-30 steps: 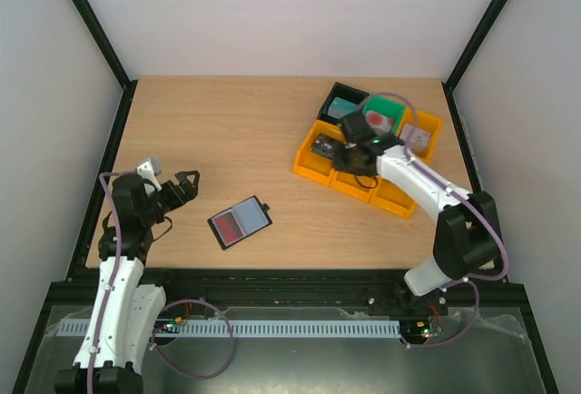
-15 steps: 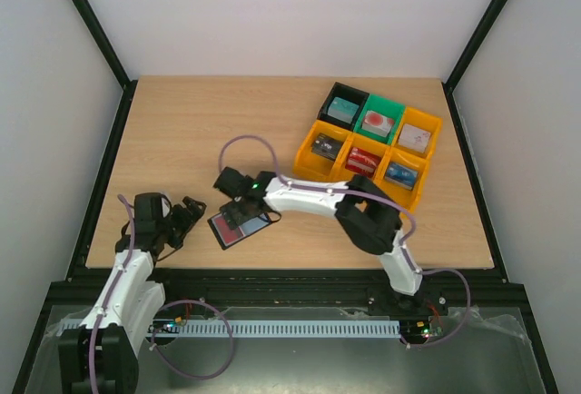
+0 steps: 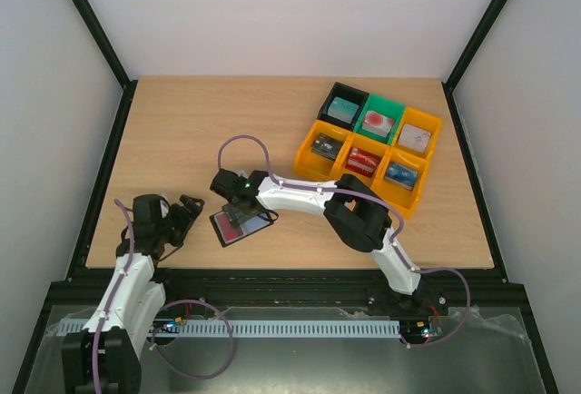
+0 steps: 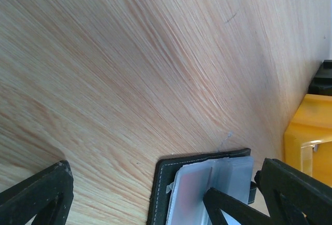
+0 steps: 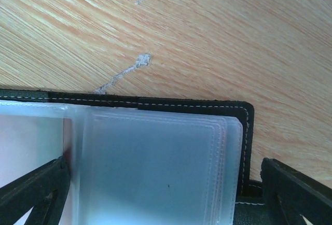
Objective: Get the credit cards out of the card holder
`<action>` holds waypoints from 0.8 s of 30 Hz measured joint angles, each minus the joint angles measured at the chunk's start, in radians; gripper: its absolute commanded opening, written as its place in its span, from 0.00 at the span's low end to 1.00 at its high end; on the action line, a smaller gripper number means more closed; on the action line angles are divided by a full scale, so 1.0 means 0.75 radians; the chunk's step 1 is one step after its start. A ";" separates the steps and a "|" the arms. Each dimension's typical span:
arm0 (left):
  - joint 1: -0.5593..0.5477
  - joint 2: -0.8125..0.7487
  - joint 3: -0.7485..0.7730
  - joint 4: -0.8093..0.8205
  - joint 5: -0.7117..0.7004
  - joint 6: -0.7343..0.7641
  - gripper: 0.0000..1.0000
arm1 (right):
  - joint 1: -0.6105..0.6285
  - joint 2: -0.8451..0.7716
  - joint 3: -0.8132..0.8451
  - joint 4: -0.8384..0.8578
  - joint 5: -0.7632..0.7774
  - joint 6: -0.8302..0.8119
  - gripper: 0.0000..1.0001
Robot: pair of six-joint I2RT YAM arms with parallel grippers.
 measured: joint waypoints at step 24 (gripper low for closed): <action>-0.135 0.206 -0.053 0.412 0.063 -0.112 0.99 | -0.145 -0.037 -0.078 0.138 -0.362 0.045 0.17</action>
